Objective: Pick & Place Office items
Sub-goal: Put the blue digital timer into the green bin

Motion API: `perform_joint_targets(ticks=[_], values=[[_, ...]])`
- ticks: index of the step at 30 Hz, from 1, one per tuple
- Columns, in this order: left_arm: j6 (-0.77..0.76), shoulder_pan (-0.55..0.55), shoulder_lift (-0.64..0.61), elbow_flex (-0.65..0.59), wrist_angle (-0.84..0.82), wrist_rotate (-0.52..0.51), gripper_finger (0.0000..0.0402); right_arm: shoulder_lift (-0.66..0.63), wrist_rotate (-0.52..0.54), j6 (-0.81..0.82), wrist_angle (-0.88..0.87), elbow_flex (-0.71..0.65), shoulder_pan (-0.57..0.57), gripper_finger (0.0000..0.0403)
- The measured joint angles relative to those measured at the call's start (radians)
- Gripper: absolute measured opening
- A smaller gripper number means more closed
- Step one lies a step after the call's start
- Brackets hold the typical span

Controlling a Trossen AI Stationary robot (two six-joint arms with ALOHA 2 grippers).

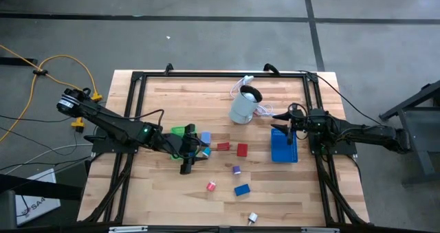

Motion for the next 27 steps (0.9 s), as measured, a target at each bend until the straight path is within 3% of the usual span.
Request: perform_joint_targets(ticks=[5, 13, 20, 24, 27], values=[[0.000, 0.000, 0.000, 0.000, 0.000, 0.000, 0.0227, 0.000, 0.000, 0.023, 0.028, 0.000, 0.000, 0.0175], [0.000, 0.000, 0.000, 0.000, -0.001, 0.000, 0.0227, 0.000, 0.030, 0.269, 0.057, 0.000, 0.000, 0.0175], [0.000, 0.000, 0.000, 0.000, -0.001, 0.000, 0.0227, 0.000, 0.036, 0.300, 0.039, 0.000, 0.000, 0.0175], [0.000, 0.000, 0.000, 0.000, -0.001, 0.000, 0.0227, 0.000, -0.020, 0.347, 0.083, 0.000, 0.000, 0.0175], [0.000, 0.000, 0.000, 0.000, -0.001, 0.000, 0.0227, 0.000, -0.125, 0.258, 0.190, 0.000, 0.000, 0.0175]])
